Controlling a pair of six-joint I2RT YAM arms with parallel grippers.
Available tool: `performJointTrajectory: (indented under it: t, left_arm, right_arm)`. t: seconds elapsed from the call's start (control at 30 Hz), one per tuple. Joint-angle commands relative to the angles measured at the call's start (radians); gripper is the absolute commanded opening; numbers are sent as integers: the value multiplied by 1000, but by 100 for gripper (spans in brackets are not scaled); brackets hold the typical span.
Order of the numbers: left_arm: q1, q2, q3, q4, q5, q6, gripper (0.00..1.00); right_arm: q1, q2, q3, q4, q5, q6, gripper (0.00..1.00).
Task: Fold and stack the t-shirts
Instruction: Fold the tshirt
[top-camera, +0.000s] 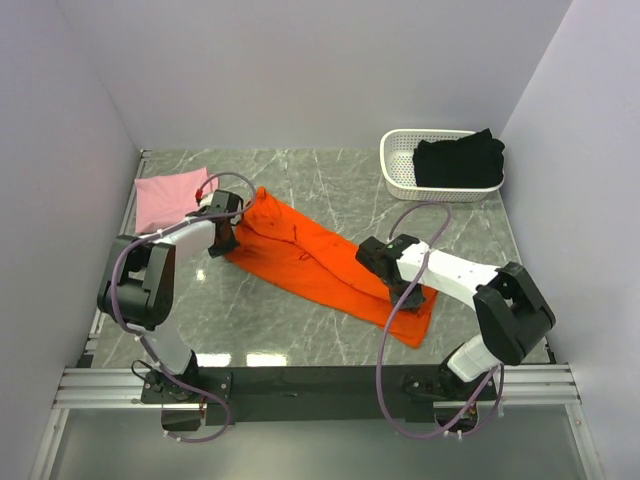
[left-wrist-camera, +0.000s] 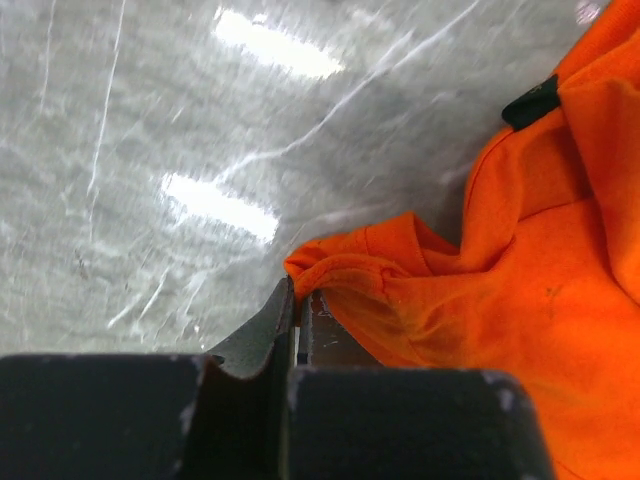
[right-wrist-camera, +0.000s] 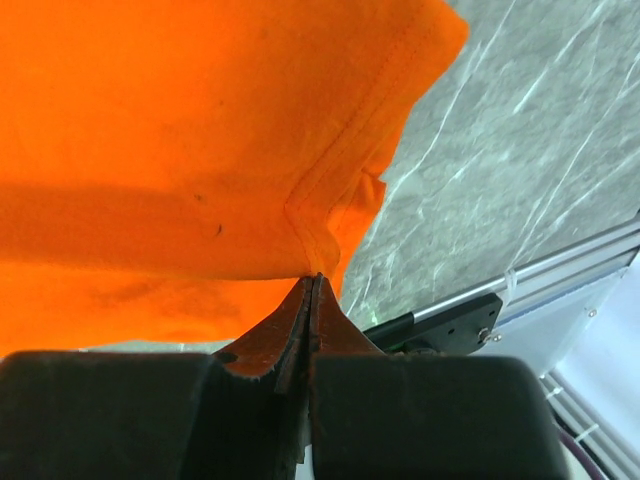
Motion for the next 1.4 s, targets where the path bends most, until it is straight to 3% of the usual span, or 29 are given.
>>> performJointTrajectory:
  t: [0.0, 0.7, 1.07, 1.17, 1.2, 1.27, 1.33, 1.37]
  left_arm:
    - [5, 23, 54, -2, -26, 33, 1]
    - [34, 101, 152, -13, -17, 65, 1]
    - [34, 102, 188, -29, -8, 71, 1]
    - [34, 89, 198, -40, 0, 69, 8]
    - [36, 83, 198, -40, 3, 68, 16]
    - [36, 60, 201, -46, 10, 65, 22]
    - [34, 27, 203, -46, 15, 63, 36]
    - [36, 14, 201, -45, 17, 59, 40]
  right_arm:
    - [37, 2, -11, -56, 24, 62, 0]
    - [193, 16, 81, -222, 47, 170, 0]
    - [274, 82, 55, -193, -25, 151, 0]
    - [290, 99, 38, -124, -71, 106, 0]
    - [294, 103, 35, -99, -88, 92, 2]
    - [299, 94, 35, -8, -136, 50, 20]
    - [298, 57, 46, 45, -173, 29, 42]
    - [299, 41, 52, 84, -201, 13, 46]
